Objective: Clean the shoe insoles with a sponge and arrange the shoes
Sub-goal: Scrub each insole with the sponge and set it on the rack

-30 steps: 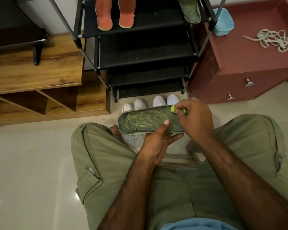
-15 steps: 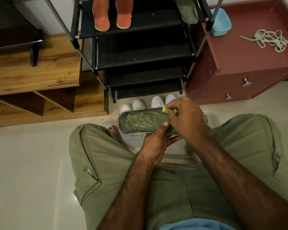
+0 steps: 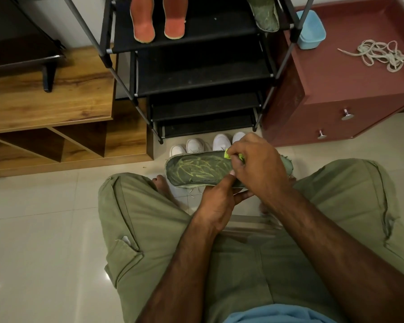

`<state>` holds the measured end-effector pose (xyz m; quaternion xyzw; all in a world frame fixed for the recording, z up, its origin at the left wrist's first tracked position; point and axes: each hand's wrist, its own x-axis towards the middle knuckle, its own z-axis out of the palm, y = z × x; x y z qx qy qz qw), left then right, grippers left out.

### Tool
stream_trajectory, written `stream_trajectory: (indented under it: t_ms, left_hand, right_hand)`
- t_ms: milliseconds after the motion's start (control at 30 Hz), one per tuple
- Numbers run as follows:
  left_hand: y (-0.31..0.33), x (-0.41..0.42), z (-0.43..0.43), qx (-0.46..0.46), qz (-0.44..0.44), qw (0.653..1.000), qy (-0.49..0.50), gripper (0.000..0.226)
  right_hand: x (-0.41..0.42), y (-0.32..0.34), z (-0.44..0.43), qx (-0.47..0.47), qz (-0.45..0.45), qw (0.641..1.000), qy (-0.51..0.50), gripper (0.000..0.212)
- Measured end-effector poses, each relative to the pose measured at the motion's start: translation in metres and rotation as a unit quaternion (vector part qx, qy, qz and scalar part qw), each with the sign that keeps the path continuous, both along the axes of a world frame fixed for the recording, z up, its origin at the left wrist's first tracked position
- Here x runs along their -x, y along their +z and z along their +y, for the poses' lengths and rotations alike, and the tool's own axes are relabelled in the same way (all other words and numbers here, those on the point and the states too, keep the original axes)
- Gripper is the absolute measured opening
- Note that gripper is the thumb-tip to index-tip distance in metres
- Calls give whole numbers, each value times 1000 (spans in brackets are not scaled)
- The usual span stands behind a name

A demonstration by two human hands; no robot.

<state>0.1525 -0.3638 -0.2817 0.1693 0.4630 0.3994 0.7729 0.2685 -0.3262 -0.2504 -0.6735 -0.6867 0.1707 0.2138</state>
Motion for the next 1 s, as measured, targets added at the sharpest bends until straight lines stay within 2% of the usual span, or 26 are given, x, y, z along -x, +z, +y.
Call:
stream_trajectory:
  t_ms: [133, 233, 267, 333, 400, 467, 533, 600, 667, 800, 867, 1000]
  left_hand:
    - [0, 1, 1, -14, -15, 1000, 5, 33]
    - [-3, 3, 2, -13, -17, 1000, 17, 35]
    - [-4, 4, 3, -9, -24, 999, 23, 36]
    - [-4, 5, 4, 2, -45, 998, 38, 38]
    - [-4, 5, 5, 11, -55, 997, 49, 39]
    - [-4, 4, 6, 11, -45, 998, 48, 38]
    - [-5, 2, 6, 11, -35, 998, 42, 35]
    - [-5, 2, 6, 5, -23, 999, 39, 32]
    - [-5, 2, 4, -8, -17, 999, 51, 32]
    - [-5, 6, 3, -34, -14, 997, 69, 32]
    - [-3, 8, 5, -34, -37, 996, 67, 32]
    - [-1, 13, 8, -13, -103, 993, 64, 46]
  right_hand:
    - [-4, 2, 0, -3, 20, 1000, -9, 17]
    - [-7, 4, -1, 41, 33, 998, 42, 15]
    - [-11, 5, -1, 52, 53, 996, 42, 14]
    - [-23, 9, 2, 44, 147, 988, -32, 17]
    - [-37, 12, 5, 51, 274, 952, -126, 29]
    - [-41, 14, 4, 101, 357, 917, -146, 37]
    - [-37, 14, 0, 139, 408, 891, -141, 32]
    - [-34, 13, -2, 140, 439, 872, -165, 23]
    - [-33, 9, -6, 116, 409, 889, -173, 16]
    - [-32, 5, -17, 55, 232, 964, -116, 8]
    - [-31, 6, -20, 31, 168, 980, -101, 6]
    - [-34, 3, -16, 7, 78, 994, -69, 14]
